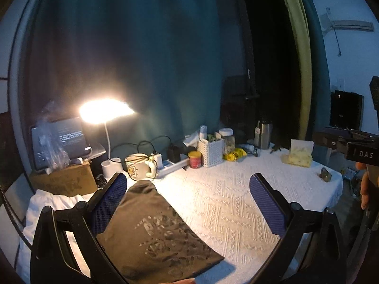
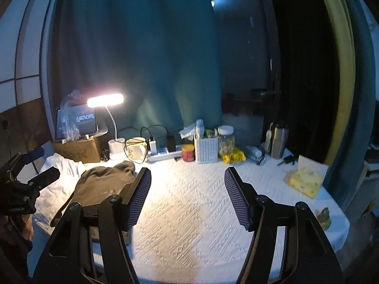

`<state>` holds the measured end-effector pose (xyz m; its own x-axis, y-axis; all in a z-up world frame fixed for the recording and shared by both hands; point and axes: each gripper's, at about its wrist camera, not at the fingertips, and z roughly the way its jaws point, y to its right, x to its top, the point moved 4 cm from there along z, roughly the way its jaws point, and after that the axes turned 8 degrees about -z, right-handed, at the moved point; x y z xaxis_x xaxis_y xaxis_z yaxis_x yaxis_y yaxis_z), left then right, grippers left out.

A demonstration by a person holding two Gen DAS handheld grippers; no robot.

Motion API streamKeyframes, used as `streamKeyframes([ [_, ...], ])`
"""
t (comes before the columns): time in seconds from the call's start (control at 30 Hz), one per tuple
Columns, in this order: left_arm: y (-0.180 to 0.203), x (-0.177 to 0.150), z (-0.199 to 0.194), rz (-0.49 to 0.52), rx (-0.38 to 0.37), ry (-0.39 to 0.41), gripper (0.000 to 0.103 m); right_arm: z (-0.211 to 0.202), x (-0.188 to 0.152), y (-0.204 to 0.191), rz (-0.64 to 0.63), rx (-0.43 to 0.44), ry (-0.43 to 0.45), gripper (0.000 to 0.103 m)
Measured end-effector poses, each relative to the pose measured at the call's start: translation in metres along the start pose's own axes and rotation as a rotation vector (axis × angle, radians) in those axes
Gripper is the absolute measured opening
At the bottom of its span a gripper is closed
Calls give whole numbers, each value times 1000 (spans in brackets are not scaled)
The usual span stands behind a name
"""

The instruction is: Fold small clothes

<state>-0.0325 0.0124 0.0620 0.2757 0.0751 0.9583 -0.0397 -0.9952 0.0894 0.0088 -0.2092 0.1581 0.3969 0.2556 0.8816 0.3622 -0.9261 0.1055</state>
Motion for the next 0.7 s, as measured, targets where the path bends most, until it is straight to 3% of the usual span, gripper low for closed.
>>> streamKeyframes([
  [0.4, -31, 1, 2, -80, 75, 26, 102, 17, 1, -10, 5, 20, -5, 68],
  [0.7, -39, 0, 6, -91, 73, 12, 102, 24, 1, -13, 0, 11, -12, 68],
])
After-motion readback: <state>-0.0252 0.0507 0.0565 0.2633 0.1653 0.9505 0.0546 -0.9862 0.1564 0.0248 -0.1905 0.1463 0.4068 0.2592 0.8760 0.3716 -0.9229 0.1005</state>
